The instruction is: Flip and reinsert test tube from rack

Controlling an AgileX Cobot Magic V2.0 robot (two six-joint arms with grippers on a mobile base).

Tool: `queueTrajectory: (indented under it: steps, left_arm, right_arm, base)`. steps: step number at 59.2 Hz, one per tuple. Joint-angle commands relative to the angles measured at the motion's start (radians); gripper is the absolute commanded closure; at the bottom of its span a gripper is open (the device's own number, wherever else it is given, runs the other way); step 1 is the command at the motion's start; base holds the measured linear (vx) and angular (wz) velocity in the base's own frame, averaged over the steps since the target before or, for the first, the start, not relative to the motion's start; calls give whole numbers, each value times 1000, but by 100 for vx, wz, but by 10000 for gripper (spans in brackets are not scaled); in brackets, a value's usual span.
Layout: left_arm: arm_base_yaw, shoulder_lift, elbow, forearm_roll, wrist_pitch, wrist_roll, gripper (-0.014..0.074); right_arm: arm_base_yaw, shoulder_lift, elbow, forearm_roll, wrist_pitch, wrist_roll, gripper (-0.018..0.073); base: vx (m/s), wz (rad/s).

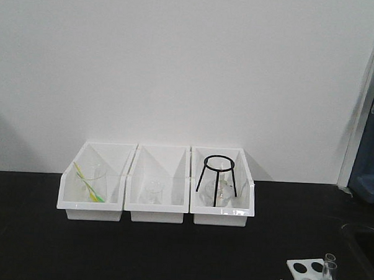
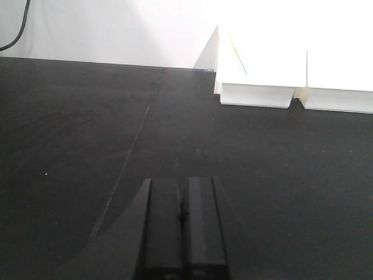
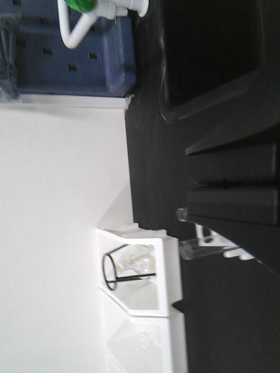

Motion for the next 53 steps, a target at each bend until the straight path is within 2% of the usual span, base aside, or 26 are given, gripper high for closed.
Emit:
queueTrajectory:
  steps: [1,15,18,53]
  left_arm:
    - [-7,-11,2,-5,-79,0,603]
    - [-7,-11,2,-5,-79,0,603]
    - [-7,-11,2,-5,-79,0,603]
    - [-7,-11,2,-5,-79,0,603]
  right_arm:
    - [-7,-74,77,50,-131,-109,571]
    - [-7,-273,295,56,-133,-125,571]
    - [-7,-273,290,48,-100,-127,571]
    - [-7,-273,290,28,-111,-126,571]
  base:
    - [0,0]
    - [0,0]
    - [0,0]
    - [0,0]
